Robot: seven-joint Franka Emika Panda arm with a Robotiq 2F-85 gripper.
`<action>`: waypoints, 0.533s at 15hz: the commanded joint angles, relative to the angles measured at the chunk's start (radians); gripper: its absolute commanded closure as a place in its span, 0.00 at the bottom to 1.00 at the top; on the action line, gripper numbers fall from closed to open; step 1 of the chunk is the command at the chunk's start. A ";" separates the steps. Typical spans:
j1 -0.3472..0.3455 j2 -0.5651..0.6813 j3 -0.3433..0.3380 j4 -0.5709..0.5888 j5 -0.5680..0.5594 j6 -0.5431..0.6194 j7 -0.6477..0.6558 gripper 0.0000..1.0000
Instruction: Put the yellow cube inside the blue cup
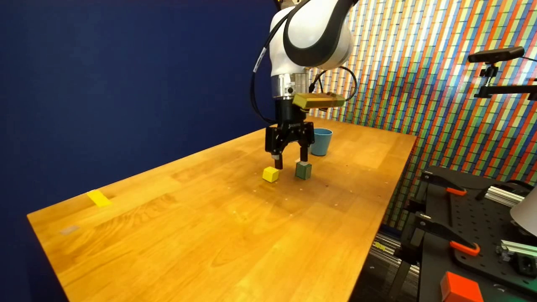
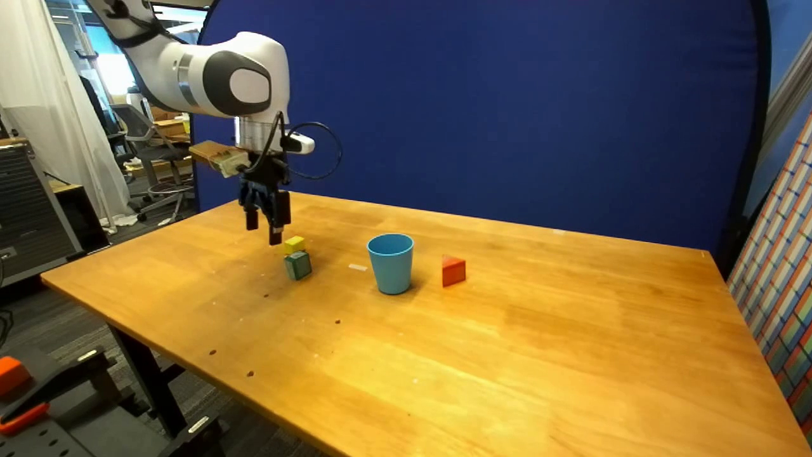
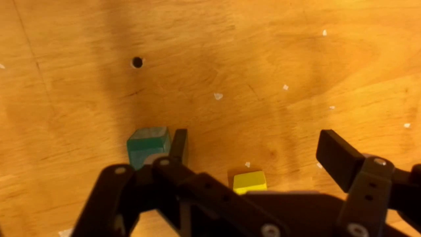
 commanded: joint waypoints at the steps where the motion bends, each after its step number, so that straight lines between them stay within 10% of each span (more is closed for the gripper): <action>1: 0.017 0.096 -0.025 0.118 -0.010 -0.033 -0.026 0.00; 7: 0.015 0.192 -0.042 0.206 -0.010 -0.035 -0.052 0.00; 8: 0.017 0.204 -0.046 0.221 -0.015 -0.038 -0.057 0.25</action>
